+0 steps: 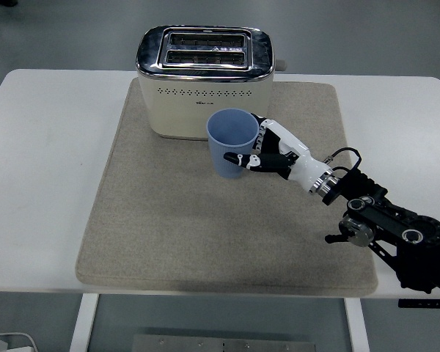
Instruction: Put the water cup in front of the bread machine
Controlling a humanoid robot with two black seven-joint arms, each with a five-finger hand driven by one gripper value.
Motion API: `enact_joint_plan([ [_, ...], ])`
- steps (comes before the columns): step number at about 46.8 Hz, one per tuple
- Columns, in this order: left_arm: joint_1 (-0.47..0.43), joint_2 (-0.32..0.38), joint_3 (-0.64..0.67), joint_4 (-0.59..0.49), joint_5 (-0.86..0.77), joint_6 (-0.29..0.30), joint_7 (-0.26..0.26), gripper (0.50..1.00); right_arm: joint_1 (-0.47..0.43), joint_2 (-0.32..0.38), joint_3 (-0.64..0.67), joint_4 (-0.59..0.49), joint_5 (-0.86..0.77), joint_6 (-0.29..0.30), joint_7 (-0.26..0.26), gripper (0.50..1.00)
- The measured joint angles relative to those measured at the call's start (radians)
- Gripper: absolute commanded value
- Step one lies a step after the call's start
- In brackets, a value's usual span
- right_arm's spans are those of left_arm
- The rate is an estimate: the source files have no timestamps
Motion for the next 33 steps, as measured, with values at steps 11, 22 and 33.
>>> enact_joint_plan([
  [11, 0.000, 0.000, 0.000, -0.002, 0.000, 0.000, 0.000, 1.000, 0.034, 0.081, -0.020, -0.073, 0.002, -0.006, 0.000, 0.537],
  [22, 0.000, 0.000, -0.001, -0.013, 0.000, 0.000, 0.000, 1.000, 0.060, 0.148, -0.051, -0.163, -0.001, -0.005, 0.000, 0.541],
  [33, 0.000, 0.000, 0.000, -0.021, 0.000, 0.000, 0.000, 1.000, 0.060, 0.149, -0.054, -0.219, -0.003, -0.008, 0.000, 0.554],
])
